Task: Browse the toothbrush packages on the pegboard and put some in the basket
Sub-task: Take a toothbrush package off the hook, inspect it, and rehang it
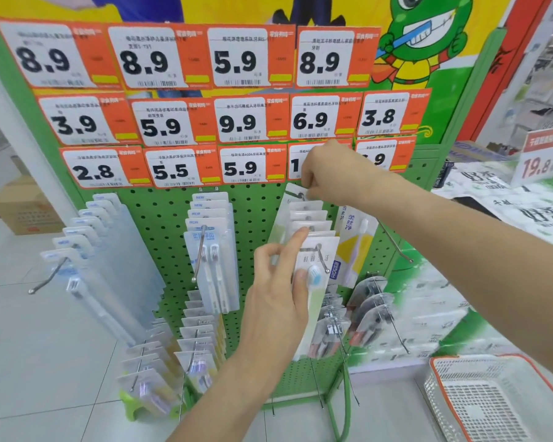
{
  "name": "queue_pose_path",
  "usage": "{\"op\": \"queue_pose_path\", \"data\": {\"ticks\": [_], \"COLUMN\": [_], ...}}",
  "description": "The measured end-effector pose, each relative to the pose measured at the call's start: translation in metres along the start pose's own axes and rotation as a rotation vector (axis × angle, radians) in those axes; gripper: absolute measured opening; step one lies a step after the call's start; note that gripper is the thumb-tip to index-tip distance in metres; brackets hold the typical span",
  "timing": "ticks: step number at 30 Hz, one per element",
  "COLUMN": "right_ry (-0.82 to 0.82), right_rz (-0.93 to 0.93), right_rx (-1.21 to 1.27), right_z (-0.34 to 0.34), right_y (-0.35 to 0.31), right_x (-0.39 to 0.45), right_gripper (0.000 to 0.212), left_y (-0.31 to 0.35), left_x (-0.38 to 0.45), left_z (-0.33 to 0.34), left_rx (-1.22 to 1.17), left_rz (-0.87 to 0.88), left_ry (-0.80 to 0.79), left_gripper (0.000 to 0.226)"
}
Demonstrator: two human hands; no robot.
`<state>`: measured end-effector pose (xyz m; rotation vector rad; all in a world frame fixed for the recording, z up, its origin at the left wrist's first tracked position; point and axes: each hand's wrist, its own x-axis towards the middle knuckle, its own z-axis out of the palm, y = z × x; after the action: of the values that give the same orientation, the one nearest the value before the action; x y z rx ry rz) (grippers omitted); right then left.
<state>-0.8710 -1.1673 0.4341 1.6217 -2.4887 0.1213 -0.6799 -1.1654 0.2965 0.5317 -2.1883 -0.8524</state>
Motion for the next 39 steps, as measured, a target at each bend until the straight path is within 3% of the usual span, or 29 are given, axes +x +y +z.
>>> {"op": "queue_pose_path", "data": {"ticks": [8,20,28,34,39], "right_ry": [-0.019,0.072,0.133,0.131,0.226], "right_rz": [-0.004,0.16,0.189,0.235,0.26], "right_rx": [0.003,-0.024,0.101,0.123,0.159], "right_z": [0.001,0.011,0.003,0.001,-0.006], "right_y": [-0.001,0.002,0.002,-0.001,0.0], "right_x": [-0.004,-0.015,-0.027,-0.034,-0.043], "right_gripper": [0.009,0.015,0.021,0.016,0.015], "left_y": [-0.001,-0.003,-0.003,-0.004,-0.006], "left_x": [0.002,0.004,0.005,0.005,0.009], "left_z": [0.001,0.001,0.0,-0.001,-0.001], "left_rx": [-0.005,-0.023,-0.038,-0.034,-0.029], "left_rz": [-0.009,0.006,0.018,0.013,0.008], "left_ry": [0.002,-0.009,-0.017,-0.021,-0.024], "left_gripper": [0.054,0.055,0.054,0.055,0.053]}}
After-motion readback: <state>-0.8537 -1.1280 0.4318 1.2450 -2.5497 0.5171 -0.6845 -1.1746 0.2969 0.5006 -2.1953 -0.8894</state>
